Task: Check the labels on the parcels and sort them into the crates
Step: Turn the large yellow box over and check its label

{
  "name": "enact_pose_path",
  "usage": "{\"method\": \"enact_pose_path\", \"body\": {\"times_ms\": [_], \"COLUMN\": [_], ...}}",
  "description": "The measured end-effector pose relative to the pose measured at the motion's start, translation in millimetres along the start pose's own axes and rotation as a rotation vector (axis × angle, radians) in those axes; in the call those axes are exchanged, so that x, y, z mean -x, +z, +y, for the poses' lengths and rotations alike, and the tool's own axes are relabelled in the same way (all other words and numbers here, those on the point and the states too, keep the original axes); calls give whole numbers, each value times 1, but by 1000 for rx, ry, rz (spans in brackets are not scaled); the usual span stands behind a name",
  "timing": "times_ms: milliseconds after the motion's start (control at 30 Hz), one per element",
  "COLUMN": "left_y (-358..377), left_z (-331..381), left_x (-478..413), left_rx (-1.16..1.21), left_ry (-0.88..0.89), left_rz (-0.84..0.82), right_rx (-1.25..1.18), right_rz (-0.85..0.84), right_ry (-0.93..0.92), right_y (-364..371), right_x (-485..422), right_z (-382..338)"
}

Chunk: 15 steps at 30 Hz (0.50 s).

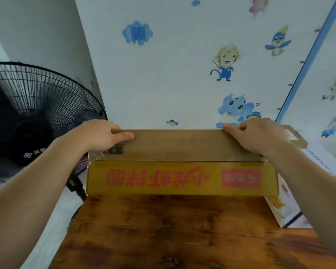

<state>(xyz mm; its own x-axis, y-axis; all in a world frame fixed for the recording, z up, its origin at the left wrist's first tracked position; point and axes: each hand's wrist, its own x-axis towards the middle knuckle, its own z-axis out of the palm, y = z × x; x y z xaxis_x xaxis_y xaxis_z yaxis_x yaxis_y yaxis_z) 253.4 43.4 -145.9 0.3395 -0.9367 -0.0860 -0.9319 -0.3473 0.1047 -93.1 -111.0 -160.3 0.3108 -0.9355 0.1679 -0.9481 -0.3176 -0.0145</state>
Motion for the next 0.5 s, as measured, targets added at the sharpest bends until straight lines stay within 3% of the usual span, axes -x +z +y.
{"method": "enact_pose_path", "body": {"times_ms": [500], "left_y": [-27], "left_z": [-6], "left_x": [-20], "left_rx": [3], "left_ry": [20], "left_rz": [-3], "right_rx": [5], "right_rz": [-9], "right_ry": [-44], "right_y": [-17], "right_x": [-31], "right_z": [-8]}}
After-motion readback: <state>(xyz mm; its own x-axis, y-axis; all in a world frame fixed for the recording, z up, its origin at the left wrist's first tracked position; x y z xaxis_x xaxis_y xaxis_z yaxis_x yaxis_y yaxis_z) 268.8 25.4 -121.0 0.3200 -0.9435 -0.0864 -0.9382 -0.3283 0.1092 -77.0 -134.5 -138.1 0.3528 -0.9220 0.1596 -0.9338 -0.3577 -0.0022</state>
